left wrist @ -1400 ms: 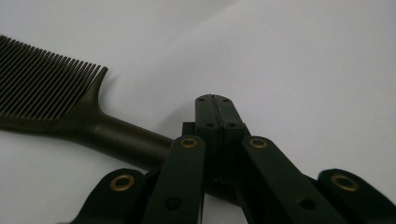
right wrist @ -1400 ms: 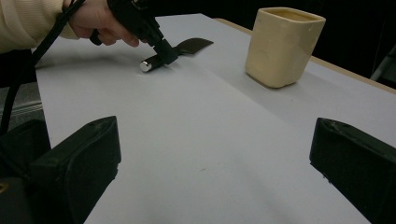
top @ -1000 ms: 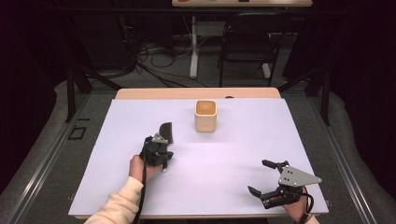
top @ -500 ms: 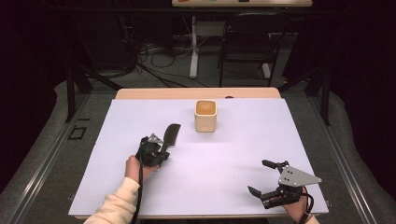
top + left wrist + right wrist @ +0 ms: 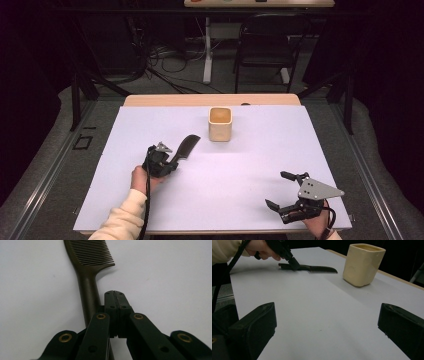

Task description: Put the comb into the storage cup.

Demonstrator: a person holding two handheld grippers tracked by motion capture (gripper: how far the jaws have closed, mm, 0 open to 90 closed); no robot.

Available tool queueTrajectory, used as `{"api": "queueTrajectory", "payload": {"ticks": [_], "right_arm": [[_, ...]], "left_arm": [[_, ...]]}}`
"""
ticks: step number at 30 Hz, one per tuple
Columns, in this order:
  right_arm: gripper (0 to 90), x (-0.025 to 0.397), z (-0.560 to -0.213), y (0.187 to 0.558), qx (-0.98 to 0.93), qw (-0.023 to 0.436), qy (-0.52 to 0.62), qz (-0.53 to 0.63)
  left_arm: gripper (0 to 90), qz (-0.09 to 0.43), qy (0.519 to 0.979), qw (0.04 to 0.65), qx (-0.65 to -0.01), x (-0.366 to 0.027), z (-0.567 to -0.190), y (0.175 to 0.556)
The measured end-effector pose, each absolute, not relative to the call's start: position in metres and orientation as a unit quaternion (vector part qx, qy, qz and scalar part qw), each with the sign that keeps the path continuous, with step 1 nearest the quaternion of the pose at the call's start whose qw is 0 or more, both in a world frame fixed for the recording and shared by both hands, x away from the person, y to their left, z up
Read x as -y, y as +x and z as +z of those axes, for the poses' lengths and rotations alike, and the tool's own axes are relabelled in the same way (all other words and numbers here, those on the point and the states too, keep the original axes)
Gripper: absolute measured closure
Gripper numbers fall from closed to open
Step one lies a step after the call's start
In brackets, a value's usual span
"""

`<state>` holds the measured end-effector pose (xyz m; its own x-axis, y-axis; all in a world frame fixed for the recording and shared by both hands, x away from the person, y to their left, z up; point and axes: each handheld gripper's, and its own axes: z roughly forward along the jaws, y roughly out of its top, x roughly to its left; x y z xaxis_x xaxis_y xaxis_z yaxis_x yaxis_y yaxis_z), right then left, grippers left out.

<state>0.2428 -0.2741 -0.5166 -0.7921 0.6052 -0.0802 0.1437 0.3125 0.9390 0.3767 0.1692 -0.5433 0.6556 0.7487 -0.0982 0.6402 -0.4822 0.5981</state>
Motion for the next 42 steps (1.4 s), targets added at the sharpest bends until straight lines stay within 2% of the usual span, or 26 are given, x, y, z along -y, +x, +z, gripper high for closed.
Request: {"api": "queueTrajectory", "payload": {"ticks": [29,42], "right_arm": [[1.5,0.274,-0.5171,0.2435,-0.782,0.212,0.241,0.534],[1.5,0.2739,-0.517,0.2433,-0.782,0.212,0.241,0.534]], "left_arm": [[89.5,0.091,0.855,0.3,-0.413,-0.1769,-0.5427,0.3813],[84.3,0.085,0.857,0.305,-0.408,-0.1772,-0.5394,0.381]]}}
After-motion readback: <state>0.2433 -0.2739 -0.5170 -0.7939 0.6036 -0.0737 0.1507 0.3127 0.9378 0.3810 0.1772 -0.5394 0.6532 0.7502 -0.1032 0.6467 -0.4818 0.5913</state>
